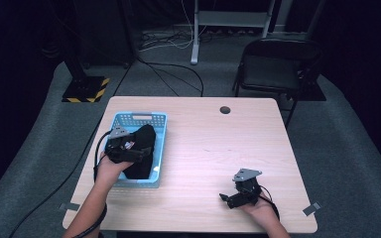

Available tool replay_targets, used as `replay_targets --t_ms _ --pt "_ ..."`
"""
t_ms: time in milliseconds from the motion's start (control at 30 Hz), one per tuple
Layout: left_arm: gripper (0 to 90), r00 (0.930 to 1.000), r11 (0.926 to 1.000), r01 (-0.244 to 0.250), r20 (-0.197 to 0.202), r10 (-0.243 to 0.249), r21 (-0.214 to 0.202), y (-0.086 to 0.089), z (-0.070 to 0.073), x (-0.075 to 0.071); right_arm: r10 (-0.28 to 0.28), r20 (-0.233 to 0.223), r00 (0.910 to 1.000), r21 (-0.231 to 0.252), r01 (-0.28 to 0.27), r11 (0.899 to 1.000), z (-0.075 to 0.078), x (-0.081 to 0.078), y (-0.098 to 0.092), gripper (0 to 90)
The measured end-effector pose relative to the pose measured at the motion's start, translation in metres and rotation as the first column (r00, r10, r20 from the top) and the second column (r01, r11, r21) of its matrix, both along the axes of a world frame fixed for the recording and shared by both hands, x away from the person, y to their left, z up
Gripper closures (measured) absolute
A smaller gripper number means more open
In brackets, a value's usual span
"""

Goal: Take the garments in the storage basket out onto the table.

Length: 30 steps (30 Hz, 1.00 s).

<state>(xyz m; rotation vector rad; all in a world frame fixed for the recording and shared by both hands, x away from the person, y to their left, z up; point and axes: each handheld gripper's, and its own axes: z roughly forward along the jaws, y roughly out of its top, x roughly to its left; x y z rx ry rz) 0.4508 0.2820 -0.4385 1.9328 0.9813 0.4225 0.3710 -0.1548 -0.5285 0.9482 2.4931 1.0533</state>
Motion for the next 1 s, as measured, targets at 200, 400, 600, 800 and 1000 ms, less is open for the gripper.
replay_targets --t_ms 200,400,600,800,1000 --pt "4.5 0.9995 0.9997 -0.023 -0.022 0.023 -0.002 -0.001 -0.002 0.007 0.0 0.0 1.0 0.0 0.0 1.0 0.0 0.0 0.0 2.1" --pt "4.5 0.9976 0.9987 -0.051 -0.046 0.051 0.007 -0.003 -0.007 0.016 -0.001 0.0 1.0 0.0 0.001 1.0 0.0 0.0 0.0 2.1" --pt "4.5 0.9954 0.9969 -0.069 -0.064 0.071 0.039 -0.004 -0.014 0.024 -0.002 0.0 1.0 0.0 0.002 1.0 0.0 0.0 0.0 2.1" --pt "4.5 0.9924 0.9956 -0.083 -0.087 0.087 0.045 -0.001 -0.019 0.027 -0.002 0.0 1.0 0.0 0.002 1.0 0.0 0.0 0.0 2.1" --pt "4.5 0.9895 0.9955 -0.086 -0.113 0.09 0.04 -0.001 -0.022 0.031 -0.004 0.0 1.0 0.0 0.004 1.0 0.0 0.0 0.0 2.1"
